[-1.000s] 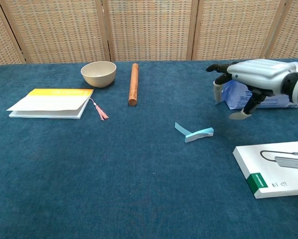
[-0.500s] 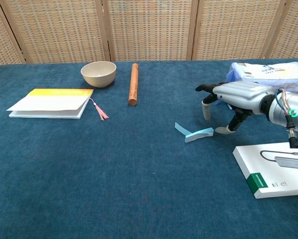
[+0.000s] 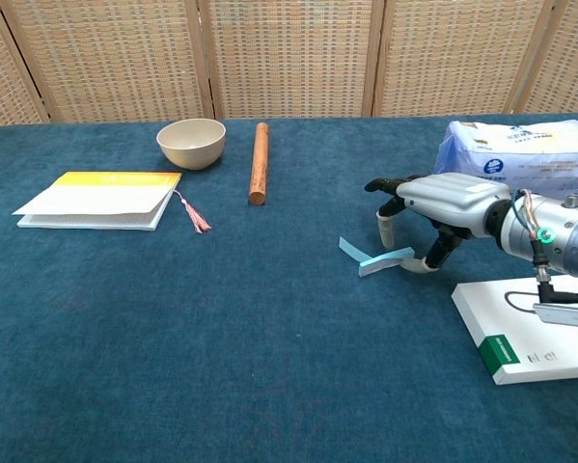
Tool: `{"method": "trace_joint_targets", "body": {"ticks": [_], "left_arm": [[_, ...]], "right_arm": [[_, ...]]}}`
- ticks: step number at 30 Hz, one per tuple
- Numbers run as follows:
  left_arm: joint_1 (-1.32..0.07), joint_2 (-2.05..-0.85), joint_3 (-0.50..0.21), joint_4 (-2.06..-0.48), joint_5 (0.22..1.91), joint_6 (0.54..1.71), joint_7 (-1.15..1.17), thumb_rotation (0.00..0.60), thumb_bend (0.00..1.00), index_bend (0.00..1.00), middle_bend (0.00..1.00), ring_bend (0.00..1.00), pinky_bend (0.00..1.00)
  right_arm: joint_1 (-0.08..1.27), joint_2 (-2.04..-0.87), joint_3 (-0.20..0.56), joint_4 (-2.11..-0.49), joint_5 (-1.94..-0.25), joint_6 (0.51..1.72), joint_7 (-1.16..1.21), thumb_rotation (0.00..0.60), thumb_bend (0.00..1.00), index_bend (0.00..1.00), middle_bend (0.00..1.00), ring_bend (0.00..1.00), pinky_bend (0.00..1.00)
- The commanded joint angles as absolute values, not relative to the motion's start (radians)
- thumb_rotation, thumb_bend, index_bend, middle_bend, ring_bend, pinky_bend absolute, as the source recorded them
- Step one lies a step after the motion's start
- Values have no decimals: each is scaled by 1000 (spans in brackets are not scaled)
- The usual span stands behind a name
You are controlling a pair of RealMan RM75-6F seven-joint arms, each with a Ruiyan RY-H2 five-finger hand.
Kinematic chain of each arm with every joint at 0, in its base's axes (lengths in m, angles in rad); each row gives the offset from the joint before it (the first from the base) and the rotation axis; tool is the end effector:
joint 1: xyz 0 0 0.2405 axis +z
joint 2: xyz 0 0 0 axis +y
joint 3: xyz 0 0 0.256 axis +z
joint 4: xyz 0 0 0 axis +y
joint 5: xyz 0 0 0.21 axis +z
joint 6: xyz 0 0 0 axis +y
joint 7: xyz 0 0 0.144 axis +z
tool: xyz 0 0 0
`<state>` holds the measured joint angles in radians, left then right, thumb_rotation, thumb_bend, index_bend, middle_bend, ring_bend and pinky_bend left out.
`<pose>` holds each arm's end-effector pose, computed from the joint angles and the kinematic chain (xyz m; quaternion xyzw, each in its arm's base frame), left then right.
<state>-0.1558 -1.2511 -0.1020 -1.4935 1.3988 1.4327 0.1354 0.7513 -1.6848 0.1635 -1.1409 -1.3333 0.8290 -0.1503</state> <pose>-0.3200 0.2152 0.1331 -0.5952 -0.3592 -0.3569 0.6240 -0.1753 -0.3630 -0.0527 0.7837 -0.3442 0.3372 0.3920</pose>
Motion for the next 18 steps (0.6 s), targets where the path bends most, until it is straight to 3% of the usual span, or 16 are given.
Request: {"method": "trace_joint_targets", "body": {"ticks": [1, 18], "left_arm": [[-156, -1251, -101, -1493, 1398, 1432, 135, 600, 0, 0, 0, 0, 0], [-157, -1246, -98, -1495, 1399, 1430, 124, 600, 0, 0, 0, 0, 0]], "right_arm": [[754, -1694, 162, -1132, -1329, 829, -151, 600, 363, 464, 0, 0, 0], [767, -1732, 158, -1073, -1305, 828, -158, 600, 414, 548, 0, 0, 13]]}}
